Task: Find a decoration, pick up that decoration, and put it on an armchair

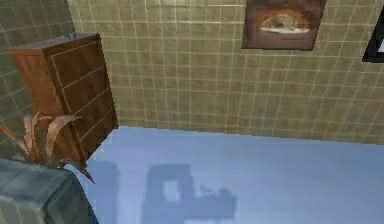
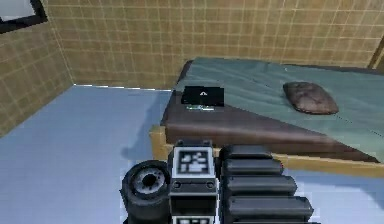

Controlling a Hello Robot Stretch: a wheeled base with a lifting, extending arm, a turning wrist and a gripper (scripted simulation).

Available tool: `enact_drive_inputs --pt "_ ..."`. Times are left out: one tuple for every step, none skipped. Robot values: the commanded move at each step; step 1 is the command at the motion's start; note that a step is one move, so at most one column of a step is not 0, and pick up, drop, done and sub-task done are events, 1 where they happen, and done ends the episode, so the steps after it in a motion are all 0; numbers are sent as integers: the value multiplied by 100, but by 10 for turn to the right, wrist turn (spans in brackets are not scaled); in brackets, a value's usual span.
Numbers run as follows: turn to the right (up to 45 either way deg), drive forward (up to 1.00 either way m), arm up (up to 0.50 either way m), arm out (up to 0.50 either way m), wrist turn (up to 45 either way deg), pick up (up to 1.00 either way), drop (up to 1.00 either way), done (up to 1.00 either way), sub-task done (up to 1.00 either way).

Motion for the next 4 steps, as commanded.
enact_drive_inputs --pt "450 0 0 0 0 0 0 0 0" --pt "450 0 0 0 0 0 0 0 0" --pt "180 0 0 0 0 0 0 0 0" --pt "-450 0 0 0 0 0 0 0 0"
